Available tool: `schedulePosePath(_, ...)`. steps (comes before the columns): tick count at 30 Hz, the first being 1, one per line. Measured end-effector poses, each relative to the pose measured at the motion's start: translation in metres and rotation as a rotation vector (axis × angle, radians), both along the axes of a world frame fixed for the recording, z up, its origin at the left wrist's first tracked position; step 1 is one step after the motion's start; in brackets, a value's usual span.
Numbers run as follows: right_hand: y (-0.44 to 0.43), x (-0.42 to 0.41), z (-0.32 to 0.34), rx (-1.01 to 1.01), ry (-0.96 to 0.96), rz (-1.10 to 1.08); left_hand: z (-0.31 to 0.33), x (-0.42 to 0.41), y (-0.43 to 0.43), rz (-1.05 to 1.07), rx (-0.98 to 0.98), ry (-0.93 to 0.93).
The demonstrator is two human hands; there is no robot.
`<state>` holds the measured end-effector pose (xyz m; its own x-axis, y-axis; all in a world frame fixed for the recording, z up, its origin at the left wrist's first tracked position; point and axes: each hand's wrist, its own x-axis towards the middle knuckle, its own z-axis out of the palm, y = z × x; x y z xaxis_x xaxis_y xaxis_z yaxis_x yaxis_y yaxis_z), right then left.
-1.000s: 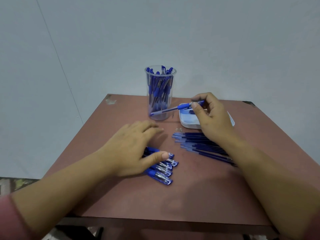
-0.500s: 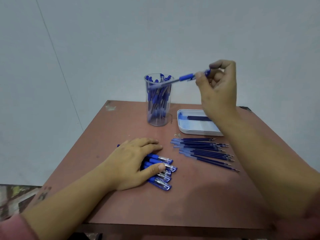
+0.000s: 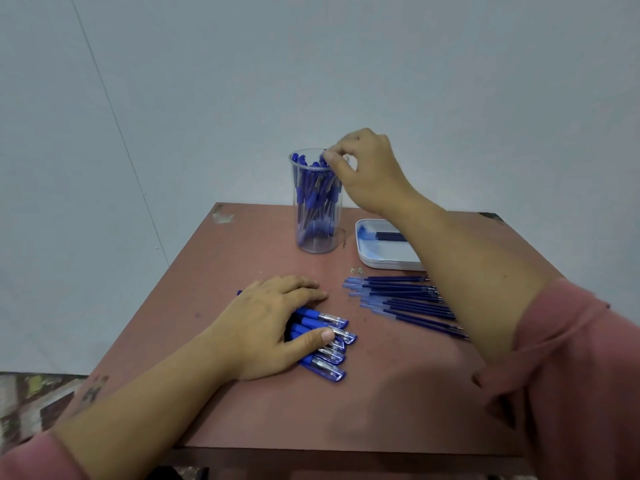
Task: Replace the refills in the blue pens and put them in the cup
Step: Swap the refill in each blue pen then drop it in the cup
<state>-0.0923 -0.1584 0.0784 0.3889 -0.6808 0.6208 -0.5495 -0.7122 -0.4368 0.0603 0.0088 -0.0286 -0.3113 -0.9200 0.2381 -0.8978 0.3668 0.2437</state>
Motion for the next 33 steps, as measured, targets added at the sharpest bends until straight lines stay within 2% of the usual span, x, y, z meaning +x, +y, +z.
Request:
schedulePosePath(3,0.009,-0.004,-0.007,-0.042,0.018,-0.043,0.0,0.001,0.0,0.002,0.005,-0.005)
schedulePosePath(6,0.036,-0.02,-0.017,-0.141,-0.011,0.082,0.0,0.001,0.0,-0.001,0.003,-0.002)
schedulePosePath(10,0.069,-0.052,-0.047,0.061,0.229,0.273,0.0,0.0,0.0,-0.002,-0.008,0.002)
schedulePosePath(14,0.079,-0.066,-0.076,0.195,0.441,0.321,-0.002,0.0,-0.001,0.001,-0.02,-0.01)
schedulePosePath(22,0.087,-0.057,-0.078,0.148,0.563,0.3,-0.001,-0.001,0.0,0.006,-0.04,-0.021)
schedulePosePath(25,0.091,-0.054,-0.077,0.127,0.529,0.25,0.002,-0.003,-0.001,0.012,-0.092,-0.026)
schedulePosePath(28,0.092,-0.057,-0.076,0.205,0.375,0.204,0.007,-0.006,-0.005,0.01,-0.158,0.016)
schedulePosePath(33,0.085,-0.065,-0.07,0.22,0.18,0.211,0.026,-0.003,-0.02,0.034,-0.173,0.183)
